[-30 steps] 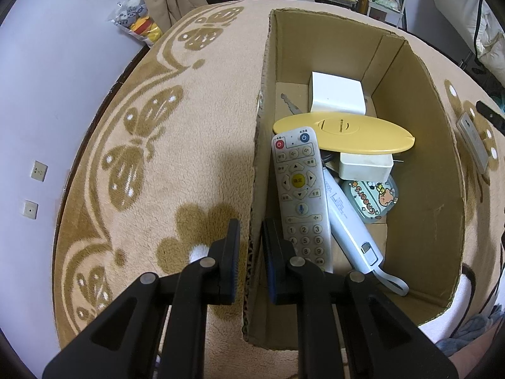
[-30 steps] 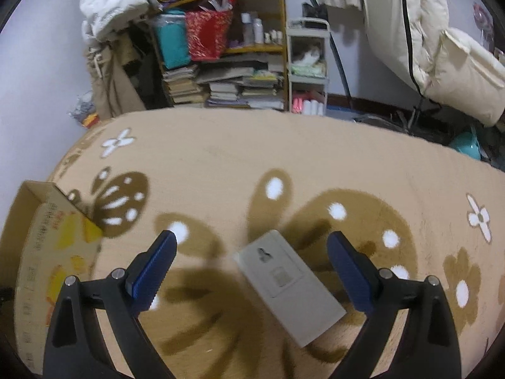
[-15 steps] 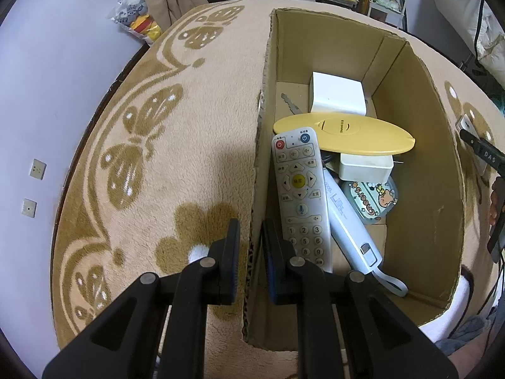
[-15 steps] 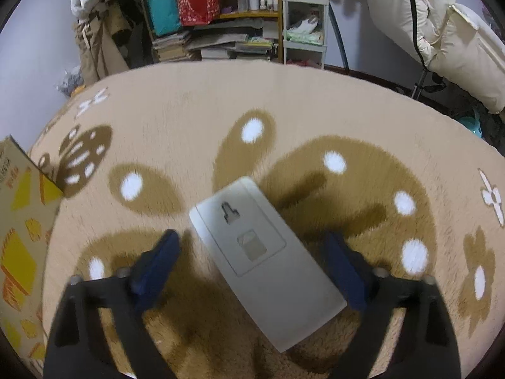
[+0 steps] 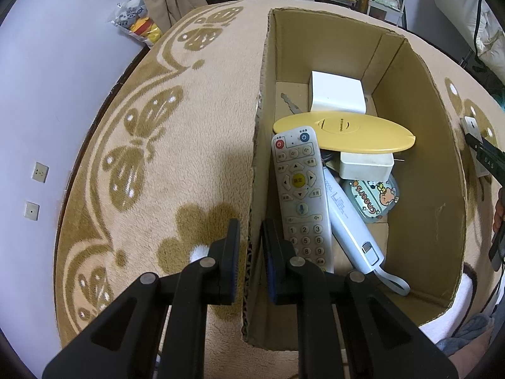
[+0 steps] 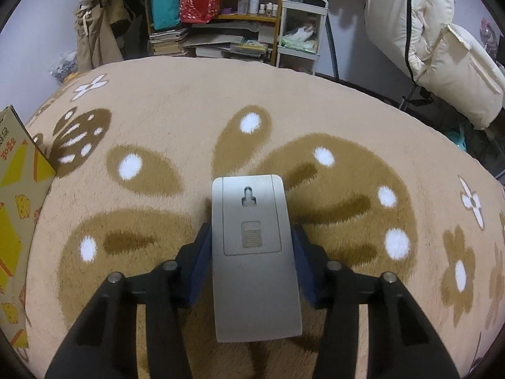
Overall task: Organize rigid objects
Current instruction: 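Reach the right tool to the white rectangular charger and grasp it, then lift the white charger with the right tool toward the box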
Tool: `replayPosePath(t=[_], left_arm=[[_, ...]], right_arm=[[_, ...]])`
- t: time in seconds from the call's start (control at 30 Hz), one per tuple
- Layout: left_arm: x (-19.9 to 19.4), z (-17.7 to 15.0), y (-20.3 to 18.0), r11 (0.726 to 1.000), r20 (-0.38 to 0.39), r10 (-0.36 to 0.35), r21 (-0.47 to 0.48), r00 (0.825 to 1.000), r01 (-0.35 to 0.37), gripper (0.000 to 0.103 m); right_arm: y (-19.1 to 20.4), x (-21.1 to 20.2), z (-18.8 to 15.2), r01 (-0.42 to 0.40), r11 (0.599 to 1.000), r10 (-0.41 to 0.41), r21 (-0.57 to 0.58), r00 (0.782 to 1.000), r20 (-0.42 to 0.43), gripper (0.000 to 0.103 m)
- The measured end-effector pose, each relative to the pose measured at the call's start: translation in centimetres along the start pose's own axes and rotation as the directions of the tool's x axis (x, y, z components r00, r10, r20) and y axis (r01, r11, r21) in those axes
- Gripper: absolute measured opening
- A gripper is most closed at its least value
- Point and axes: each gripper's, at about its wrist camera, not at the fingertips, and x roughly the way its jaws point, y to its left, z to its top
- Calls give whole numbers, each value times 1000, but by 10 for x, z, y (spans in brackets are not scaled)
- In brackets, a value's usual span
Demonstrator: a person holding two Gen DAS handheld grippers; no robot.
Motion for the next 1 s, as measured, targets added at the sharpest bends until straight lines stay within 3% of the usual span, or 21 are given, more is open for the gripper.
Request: replayPosePath(t=[0.43,0.73,1.0], left_arm=[[-1,0,0,1000,-3,-9,-9,1000,9,14],[-1,0,0,1000,-3,-11,-11,1000,11,15],[-1,1,1,1000,-4,-16,-15,1000,16,14]], right_arm=[[-9,-24,-12,-41,994,40,97,999,10,53],[7,-41,-10,-81,993,79,89,996,27,53],[42,-77,12,-155,988,152,26,983,99,53]])
